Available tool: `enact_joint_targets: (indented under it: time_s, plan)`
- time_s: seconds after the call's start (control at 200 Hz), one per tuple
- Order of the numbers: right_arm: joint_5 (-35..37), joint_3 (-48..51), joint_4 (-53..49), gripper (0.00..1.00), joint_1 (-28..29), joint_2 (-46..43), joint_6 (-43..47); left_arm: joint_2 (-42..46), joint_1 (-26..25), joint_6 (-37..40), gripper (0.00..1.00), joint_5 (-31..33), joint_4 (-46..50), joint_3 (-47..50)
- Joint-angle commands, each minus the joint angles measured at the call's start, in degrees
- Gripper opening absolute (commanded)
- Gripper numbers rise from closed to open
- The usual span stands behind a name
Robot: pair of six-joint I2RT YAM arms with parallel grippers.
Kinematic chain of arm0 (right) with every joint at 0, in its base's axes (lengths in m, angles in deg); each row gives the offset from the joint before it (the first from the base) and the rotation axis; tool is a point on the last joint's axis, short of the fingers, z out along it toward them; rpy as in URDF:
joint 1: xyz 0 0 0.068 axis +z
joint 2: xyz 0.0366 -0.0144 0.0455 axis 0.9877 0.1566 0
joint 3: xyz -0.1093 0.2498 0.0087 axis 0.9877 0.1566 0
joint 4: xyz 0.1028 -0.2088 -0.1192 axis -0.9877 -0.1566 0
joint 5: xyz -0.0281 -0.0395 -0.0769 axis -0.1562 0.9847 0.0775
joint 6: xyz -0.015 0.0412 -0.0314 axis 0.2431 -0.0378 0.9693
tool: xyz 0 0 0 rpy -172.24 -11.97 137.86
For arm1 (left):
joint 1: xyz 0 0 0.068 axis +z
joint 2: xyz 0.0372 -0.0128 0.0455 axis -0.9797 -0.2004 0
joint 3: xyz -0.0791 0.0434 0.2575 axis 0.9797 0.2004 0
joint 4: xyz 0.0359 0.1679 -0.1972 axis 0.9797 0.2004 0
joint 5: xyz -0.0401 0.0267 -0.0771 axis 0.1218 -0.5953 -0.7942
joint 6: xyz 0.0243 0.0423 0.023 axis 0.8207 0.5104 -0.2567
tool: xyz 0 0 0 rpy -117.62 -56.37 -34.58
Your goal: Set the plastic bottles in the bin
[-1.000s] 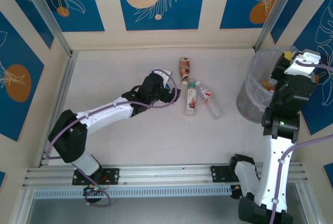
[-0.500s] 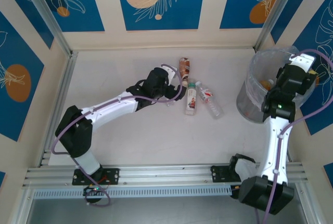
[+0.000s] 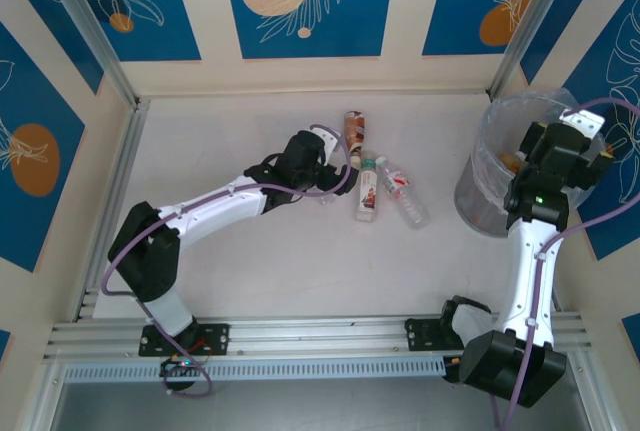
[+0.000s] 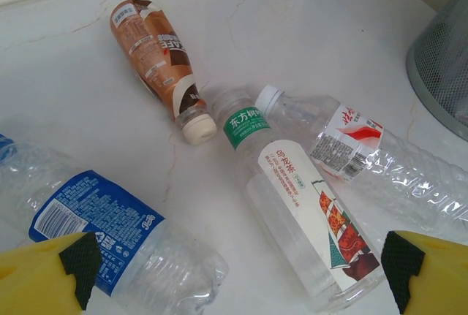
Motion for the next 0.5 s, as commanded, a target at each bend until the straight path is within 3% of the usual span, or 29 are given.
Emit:
enact_joint_targets:
  time_s: [0.0,0.495]
  plan:
    - [-5.7,-2.7,-3.5,0.99,1.1,-1.5,-5.3,0.1,0.6,-3.1,0.99,2.4,2.0,-0.9]
    - [-18.3,-5.9,-9.4,0.99,10.2,-3.5,-10.9,-5.6,3.7,-22.7,0.99,8.8,12.3,-4.0]
